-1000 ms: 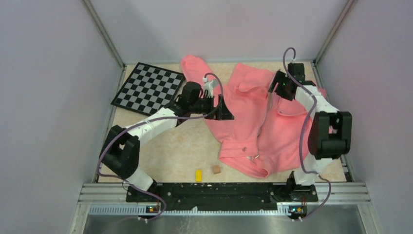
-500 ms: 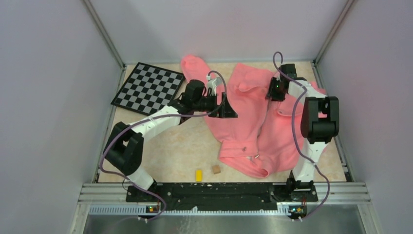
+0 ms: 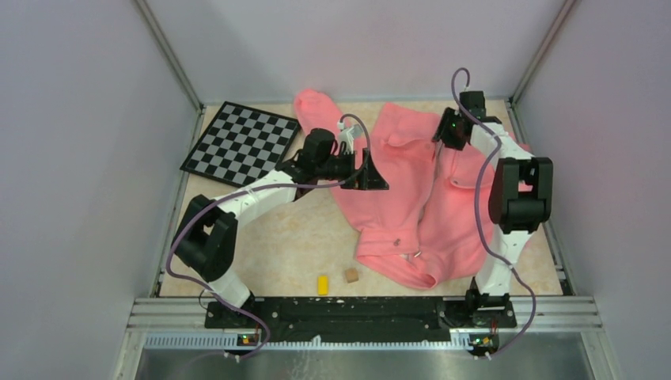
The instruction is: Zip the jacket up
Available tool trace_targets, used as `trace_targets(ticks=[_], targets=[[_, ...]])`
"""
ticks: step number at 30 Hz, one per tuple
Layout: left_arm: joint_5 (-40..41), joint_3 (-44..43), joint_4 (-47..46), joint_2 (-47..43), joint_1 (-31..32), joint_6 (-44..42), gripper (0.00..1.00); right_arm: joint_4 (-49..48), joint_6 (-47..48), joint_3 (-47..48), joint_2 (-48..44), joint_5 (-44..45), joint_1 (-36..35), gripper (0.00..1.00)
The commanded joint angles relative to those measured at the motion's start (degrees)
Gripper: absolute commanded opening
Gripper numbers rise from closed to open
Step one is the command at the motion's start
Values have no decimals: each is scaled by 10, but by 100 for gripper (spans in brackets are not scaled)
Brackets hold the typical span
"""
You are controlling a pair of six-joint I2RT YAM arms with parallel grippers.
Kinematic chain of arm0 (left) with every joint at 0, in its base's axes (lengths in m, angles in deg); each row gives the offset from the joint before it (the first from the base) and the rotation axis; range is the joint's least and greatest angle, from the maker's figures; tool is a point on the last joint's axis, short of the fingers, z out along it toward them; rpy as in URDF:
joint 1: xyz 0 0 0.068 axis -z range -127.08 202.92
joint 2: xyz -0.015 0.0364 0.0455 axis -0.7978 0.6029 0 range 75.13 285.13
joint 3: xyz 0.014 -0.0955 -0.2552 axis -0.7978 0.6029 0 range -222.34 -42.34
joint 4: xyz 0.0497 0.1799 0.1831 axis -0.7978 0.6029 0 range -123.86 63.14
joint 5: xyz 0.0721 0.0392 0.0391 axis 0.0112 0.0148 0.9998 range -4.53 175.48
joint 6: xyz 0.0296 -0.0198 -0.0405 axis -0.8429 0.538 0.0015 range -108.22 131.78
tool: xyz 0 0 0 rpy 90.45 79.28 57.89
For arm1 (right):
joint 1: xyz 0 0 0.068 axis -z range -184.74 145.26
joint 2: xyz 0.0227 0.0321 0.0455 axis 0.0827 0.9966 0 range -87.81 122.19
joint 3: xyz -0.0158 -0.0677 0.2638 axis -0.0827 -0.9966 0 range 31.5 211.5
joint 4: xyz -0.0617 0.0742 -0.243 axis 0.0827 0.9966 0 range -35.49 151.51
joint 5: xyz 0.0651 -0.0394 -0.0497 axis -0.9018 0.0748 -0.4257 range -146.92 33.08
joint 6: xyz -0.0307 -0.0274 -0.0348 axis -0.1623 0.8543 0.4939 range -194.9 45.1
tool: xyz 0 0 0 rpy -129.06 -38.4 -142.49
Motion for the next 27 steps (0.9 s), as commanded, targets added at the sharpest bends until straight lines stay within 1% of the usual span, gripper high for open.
trace_targets(ticks=[1,4,6,10,13,17,20,21,22,24,25,26,27], targets=[[0,-18,-16,-17,3,-5,99,-71,-93,63,34,32,3,48],[10,-13,-7,-28,3,-16,99,-95,-117,93,65,55,3,42],[14,-12,-1,-29,3,-23,99,-99,-118,118,91,72,3,40],[16,-14,7,-26,3,-36,99,-75,-103,178,139,99,3,40],[12,-17,9,-21,3,-40,98,-31,-95,224,169,122,3,42],[6,-17,8,-15,3,-41,98,-18,-79,235,190,134,3,45],[5,-19,7,-13,3,-41,98,-8,-67,249,206,138,3,44],[5,-19,8,-12,3,-41,98,-3,-62,255,210,136,3,41],[5,-21,9,-12,3,-41,97,1,-54,263,212,128,3,32],[6,-23,10,-16,3,-41,97,7,-43,277,207,85,3,11],[9,-24,10,-17,3,-43,97,6,-39,277,198,62,3,4],[12,-25,10,-18,3,-46,97,-1,-35,273,186,33,3,0],[15,-27,10,-18,3,-47,97,-9,-32,267,171,10,3,0]])
